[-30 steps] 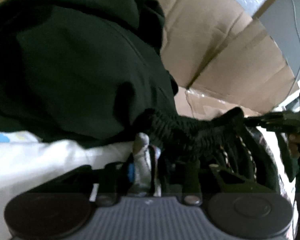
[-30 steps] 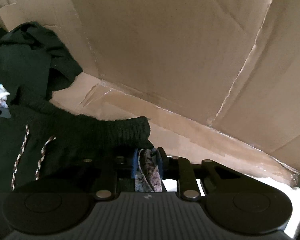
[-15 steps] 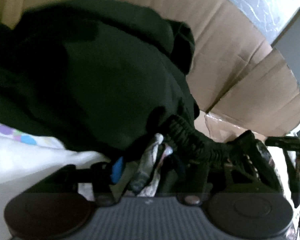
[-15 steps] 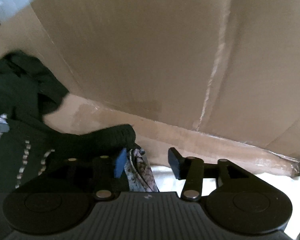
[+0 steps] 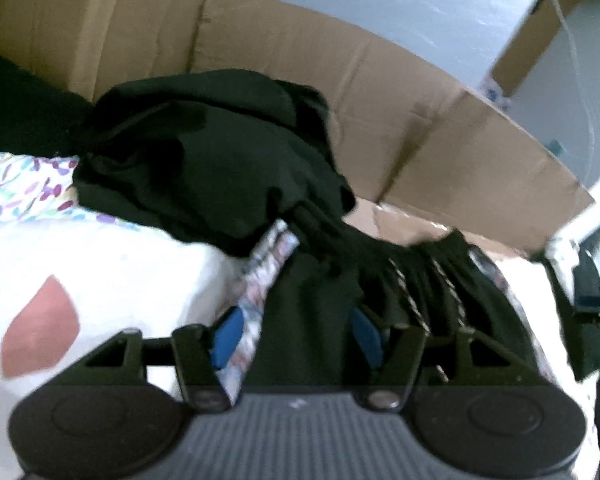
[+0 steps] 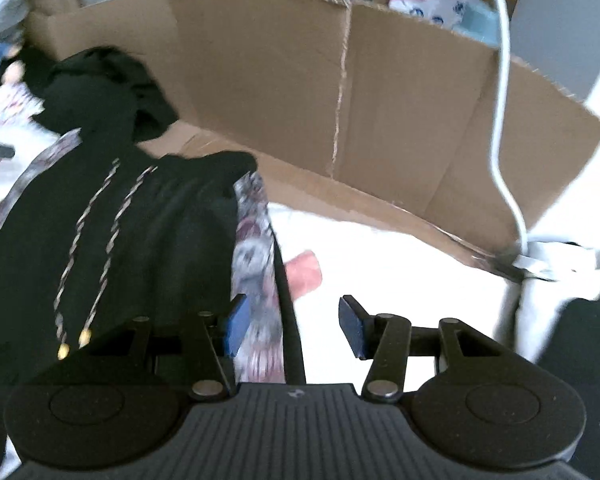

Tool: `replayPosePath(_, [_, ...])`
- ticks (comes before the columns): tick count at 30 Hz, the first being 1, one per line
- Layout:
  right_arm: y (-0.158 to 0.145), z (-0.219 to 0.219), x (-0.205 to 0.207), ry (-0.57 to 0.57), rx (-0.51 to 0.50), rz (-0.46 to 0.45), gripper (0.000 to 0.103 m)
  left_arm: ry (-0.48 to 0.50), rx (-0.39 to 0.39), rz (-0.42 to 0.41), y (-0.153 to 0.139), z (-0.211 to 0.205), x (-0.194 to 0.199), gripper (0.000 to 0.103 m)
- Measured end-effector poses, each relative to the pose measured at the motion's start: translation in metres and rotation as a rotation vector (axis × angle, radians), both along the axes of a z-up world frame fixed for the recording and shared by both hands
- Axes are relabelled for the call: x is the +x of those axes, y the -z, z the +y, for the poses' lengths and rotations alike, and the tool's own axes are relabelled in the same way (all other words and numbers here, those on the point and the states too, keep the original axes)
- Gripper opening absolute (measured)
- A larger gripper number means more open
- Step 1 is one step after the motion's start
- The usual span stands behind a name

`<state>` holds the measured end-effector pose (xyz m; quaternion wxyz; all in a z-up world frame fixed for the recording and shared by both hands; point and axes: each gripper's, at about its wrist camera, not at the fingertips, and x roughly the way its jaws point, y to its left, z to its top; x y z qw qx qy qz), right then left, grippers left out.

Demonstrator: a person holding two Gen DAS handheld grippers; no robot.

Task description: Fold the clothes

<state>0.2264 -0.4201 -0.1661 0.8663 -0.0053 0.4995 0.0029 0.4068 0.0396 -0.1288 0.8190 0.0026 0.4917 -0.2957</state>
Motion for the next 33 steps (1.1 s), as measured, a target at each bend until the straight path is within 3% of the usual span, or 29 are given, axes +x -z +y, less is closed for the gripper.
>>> replayPosePath(6, [-0.037,0.009,-0.057,-0.045,-0.017,-0.010,0.054,-0.011,0.021,0.021,-0.033,-0.002,-0.036,0.064])
replayPosePath(12, [-0.039,0.005,-0.106,-0.021,0.056,-0.025,0.054,0.074,0.106,-0.002,-0.061,0.000,-0.075,0.074])
replayPosePath(16, [-0.019,-0.007,-0.132,0.027,0.066,0.005,0.054,0.087,0.128,-0.002,-0.048,0.006,-0.090,0.073])
replayPosePath(19, [-0.003,-0.016,-0.150,0.051,0.047,0.051,0.054,0.100,0.089,0.040,-0.031,0.003,-0.103,0.071])
replayPosePath(29, [0.036,-0.039,-0.208,0.132,0.033,0.178,0.054,0.285,0.086,0.175,0.015,-0.057,-0.163,0.071])
replayPosePath(33, [0.053,-0.044,-0.229,0.187,0.080,0.218,0.054,0.360,0.098,0.201,0.027,-0.081,-0.184,0.071])
